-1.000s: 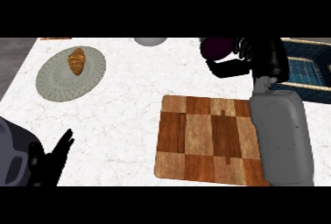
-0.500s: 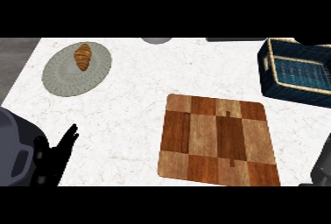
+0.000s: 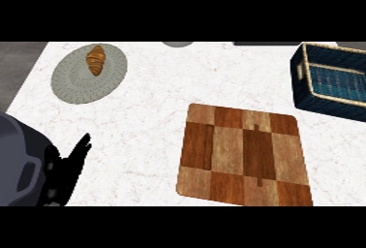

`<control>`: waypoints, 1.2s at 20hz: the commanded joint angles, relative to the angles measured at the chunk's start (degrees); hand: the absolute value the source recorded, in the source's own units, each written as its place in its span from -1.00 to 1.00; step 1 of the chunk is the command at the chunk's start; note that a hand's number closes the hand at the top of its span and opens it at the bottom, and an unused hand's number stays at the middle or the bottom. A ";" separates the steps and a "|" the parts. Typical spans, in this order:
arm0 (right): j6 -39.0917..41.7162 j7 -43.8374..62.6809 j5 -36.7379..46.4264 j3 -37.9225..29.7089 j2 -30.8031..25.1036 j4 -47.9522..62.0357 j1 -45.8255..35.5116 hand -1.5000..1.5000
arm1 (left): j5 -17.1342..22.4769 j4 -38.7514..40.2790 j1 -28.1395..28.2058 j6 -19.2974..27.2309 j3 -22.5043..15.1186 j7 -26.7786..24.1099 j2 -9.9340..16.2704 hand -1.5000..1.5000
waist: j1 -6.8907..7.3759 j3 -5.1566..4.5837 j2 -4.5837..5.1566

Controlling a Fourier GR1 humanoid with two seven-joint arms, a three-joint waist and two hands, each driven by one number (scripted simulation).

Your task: Pick the eggplant from the cutting board and place it in the basket

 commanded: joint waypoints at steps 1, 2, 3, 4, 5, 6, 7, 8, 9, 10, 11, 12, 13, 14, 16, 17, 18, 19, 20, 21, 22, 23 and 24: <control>-0.01 -5.57 -1.50 -2.88 -6.48 7.41 0.86 1.00 | 0.29 2.18 1.65 -1.15 0.69 0.02 0.32 0.00 | 0.13 -0.40 0.35; -0.89 -7.94 -1.93 -3.26 -7.08 8.68 2.17 1.00 | -0.12 2.86 1.94 -1.20 0.35 -1.96 -0.45 0.00 | 0.11 -0.40 0.37; -4.09 -7.81 0.88 -0.38 -5.44 13.39 -0.39 1.00 | -1.19 2.94 -0.31 0.24 -0.89 0.49 -1.71 0.00 | 0.52 -0.41 0.54; -5.01 -10.27 0.13 -1.37 -6.52 15.21 0.22 1.00 | -2.27 -2.52 1.30 2.07 -2.05 4.30 -1.81 0.00 | 0.67 -0.37 0.44; -5.36 -12.19 -0.47 -1.59 -7.02 16.60 0.90 1.00 | -0.83 2.59 0.84 -1.17 -0.72 -0.45 -1.20 0.00 | 0.44 -0.41 0.49; -7.44 -14.89 0.02 -1.88 -7.70 19.47 1.41 1.00 | -0.63 3.03 -1.64 -0.34 0.23 1.07 -1.26 0.00 | 0.44 -0.40 0.57; -8.45 -14.62 -0.02 -2.04 -7.87 22.06 0.11 1.00 | -1.19 -1.20 2.01 -0.12 -1.10 2.14 -1.35 0.00 | 0.81 -0.38 0.48; -7.28 -18.94 -1.83 -4.34 -11.51 26.75 -0.73 1.00 | -0.75 1.17 -0.64 -0.58 0.20 1.83 -0.71 0.00 | 0.83 -0.37 0.68; -10.55 -18.29 -1.37 -2.58 -7.53 25.69 0.21 1.00 | -2.08 0.23 1.03 0.08 -1.49 1.71 -1.90 0.00 | 0.71 -0.38 0.50; -9.81 -16.42 -2.10 -3.36 -8.42 26.24 -1.02 1.00 | -2.10 3.45 1.44 0.53 -0.38 -1.63 -2.63 0.00 | 0.53 -0.41 0.46; -10.28 -18.68 -2.93 -4.07 -9.04 27.35 0.28 1.00 | 1.48 -1.41 1.90 -3.85 2.08 2.38 1.79 0.00 | 0.64 -0.38 0.39; -10.81 -19.12 -3.04 -4.38 -9.47 30.20 -0.61 1.00 | -0.37 -0.53 3.72 -1.74 -0.01 0.15 -1.20 0.00 | 0.82 -0.39 0.46; -14.30 -19.62 -3.65 -5.33 -7.02 31.69 -0.86 1.00 | -0.11 4.82 -1.50 -2.42 1.91 -0.72 -0.26 0.00 | 0.64 -0.41 0.66; -14.62 -21.47 -4.23 -6.54 -9.12 34.85 -1.60 1.00 | -0.56 0.51 2.73 -1.80 0.33 0.09 -1.09 0.00 | 1.16 -0.37 0.64; -15.70 -25.30 -8.52 -10.52 -8.04 34.94 2.61 1.00 | -1.05 1.04 0.04 -0.88 0.08 1.44 -1.83 0.00 | 0.46 -0.33 0.60; -14.84 -24.09 -8.89 -10.01 -9.13 35.86 0.25 1.00 | 0.26 0.59 1.17 -2.97 1.08 2.17 -0.20 0.00 | 0.58 -0.36 0.47; -17.87 -26.78 -8.53 -9.86 -7.60 38.53 1.23 1.00 | -2.22 -0.37 1.27 -0.34 -1.30 1.81 -2.74 0.00 | 0.82 -0.35 0.59; -17.38 -28.61 -9.06 -9.67 -8.46 39.17 1.51 1.00 | -1.31 5.82 -1.54 -1.62 0.89 -1.02 -2.25 0.00 | 0.41 -0.39 0.62; -17.30 -30.54 -9.15 -10.79 -11.70 44.17 0.64 1.00 | 0.20 -1.22 1.80 -3.58 1.46 1.30 0.33 0.00 | 1.18 -0.34 0.65; -18.56 -31.59 -9.75 -10.62 -10.11 43.97 1.45 1.00 | -2.35 0.88 0.12 -0.62 -0.33 2.23 -2.18 0.00 | 0.78 -0.35 0.62; -17.45 -32.11 -10.76 -10.62 -10.49 43.93 2.21 1.00 | -2.57 2.03 0.83 -0.79 0.26 0.32 -2.08 0.00 | 0.55 -0.37 0.51; -18.90 -32.41 -10.39 -10.57 -11.57 45.86 0.80 1.00 | -0.67 4.55 -2.80 -2.75 1.93 0.65 -1.27 0.00 | 0.53 -0.38 0.60; -19.27 -35.69 -11.64 -11.21 -9.90 44.79 4.74 1.00 | -2.75 1.21 2.09 -0.21 -0.60 -0.94 -3.84 0.00 | 0.52 -0.36 0.47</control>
